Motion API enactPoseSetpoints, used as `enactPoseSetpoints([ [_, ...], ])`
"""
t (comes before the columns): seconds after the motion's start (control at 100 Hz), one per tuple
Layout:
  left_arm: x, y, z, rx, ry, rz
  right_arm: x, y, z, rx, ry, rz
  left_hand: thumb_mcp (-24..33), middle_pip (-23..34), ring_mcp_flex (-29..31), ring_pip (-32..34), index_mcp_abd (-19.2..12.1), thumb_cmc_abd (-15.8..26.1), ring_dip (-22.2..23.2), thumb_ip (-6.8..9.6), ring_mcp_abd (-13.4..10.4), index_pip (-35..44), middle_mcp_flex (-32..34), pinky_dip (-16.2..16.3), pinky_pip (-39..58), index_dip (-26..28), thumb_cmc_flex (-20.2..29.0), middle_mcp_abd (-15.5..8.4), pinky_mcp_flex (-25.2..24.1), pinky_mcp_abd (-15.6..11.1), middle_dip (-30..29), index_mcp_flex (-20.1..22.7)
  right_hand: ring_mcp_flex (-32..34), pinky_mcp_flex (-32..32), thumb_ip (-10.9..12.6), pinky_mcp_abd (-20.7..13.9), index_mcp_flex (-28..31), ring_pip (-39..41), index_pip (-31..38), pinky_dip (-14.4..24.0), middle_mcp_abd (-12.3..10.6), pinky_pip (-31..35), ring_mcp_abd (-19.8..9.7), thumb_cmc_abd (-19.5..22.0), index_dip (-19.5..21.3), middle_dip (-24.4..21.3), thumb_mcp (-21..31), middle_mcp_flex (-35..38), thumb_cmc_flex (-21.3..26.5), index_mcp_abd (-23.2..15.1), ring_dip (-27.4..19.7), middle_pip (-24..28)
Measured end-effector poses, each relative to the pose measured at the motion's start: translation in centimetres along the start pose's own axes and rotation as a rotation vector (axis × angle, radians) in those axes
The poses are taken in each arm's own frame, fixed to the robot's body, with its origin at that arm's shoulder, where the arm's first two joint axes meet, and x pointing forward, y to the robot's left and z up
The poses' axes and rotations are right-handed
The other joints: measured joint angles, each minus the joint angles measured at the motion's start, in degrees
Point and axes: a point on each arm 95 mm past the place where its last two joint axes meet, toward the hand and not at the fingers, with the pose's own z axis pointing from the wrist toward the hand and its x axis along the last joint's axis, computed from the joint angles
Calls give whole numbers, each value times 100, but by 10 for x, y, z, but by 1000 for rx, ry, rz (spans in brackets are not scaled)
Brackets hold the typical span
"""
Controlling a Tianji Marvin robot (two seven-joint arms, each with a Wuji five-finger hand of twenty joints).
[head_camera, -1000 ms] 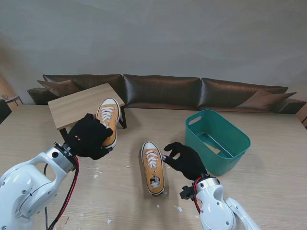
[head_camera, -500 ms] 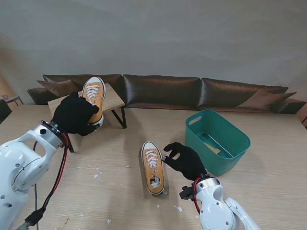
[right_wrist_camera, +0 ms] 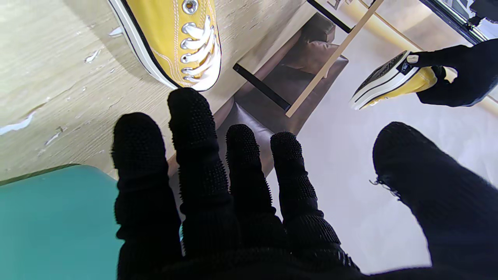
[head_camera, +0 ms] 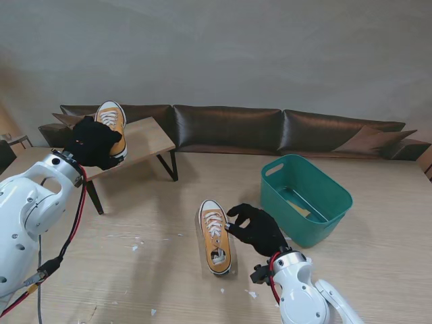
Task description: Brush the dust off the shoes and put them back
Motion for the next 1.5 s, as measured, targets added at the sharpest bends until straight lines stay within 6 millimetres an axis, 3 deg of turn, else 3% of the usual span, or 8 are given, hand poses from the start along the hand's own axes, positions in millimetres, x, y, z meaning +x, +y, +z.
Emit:
enactPoseSetpoints([
  [0.67,-19,53,-1,-125,-161,-19,-4,-4,1,35,-6,8,-194,-48,-16,-132,7,4,25,0,2,-2,-52,-9,0,12,81,0,-174,0,6,-5,0,0,0,0,0,4,1,0,0,0,2,0,0,0,0,0,0,0,0,-1],
  [0.91,-18,63,-2,-182,-188,-27,-4,-4,1,42,-8,15,-353,-288,-338,-492,10,149,7,4,47,150,-575,-12,-83,-20,182,32,-514,-55,-127,-469,0,0,0,0,0,4,1,0,0,0,3,0,0,0,0,0,0,0,0,-3],
  [1.01,-18,63,-5,-196,-198,-18,-4,-4,1,41,-8,17,-357,-583,-634,-722,67,263,-5,10,117,555,-911,47,-226,-561,182,146,-700,-83,-445,-801,0,0,0,0,0,5,1,0,0,0,4,0,0,0,0,0,0,0,0,-4],
  [1.16,-17,62,-10,-209,-203,-10,-4,-4,1,41,-7,17,-364,-1241,-928,-1075,176,374,-76,21,182,495,-1503,190,-369,-1518,264,231,-927,-105,-1827,-1355,0,0,0,0,0,5,2,0,0,-1,4,0,0,0,0,0,0,0,0,-6],
  [1.24,-17,60,-13,-214,-196,7,-4,-4,1,42,-7,17,-349,-1551,-958,-1267,212,488,-136,37,235,-287,-1733,204,-460,-1911,262,238,-1015,-138,-2212,-1481,0,0,0,0,0,6,2,0,0,-1,4,0,0,0,0,0,0,0,0,-6],
  [1.31,-17,57,-14,-216,-193,13,-4,-5,1,42,-6,18,-250,-1804,-1203,-1392,277,745,-160,396,261,-1097,-1870,257,-550,-2270,154,308,-1139,-150,-2484,-1547,0,0,0,0,0,6,2,0,0,-1,4,0,0,0,-1,0,0,0,0,-5],
  [1.35,-16,55,-15,-217,-191,17,-4,-5,1,43,-5,18,-247,-1832,-1204,-1458,326,784,-174,463,266,-1463,-1870,272,-575,-2500,63,333,-1146,-153,-2584,-1549,0,0,0,0,0,6,2,0,0,-1,4,0,0,0,-1,0,0,0,0,-6],
  [1.5,-16,46,-17,-218,-176,45,-4,-5,1,47,-2,18,-330,-2386,-1242,-1822,513,910,-301,463,415,-3089,-2060,279,-727,-3522,-93,503,-1290,-151,-3178,-1634,0,0,0,0,0,6,2,0,0,-1,4,77,0,0,-2,0,0,0,0,-7],
])
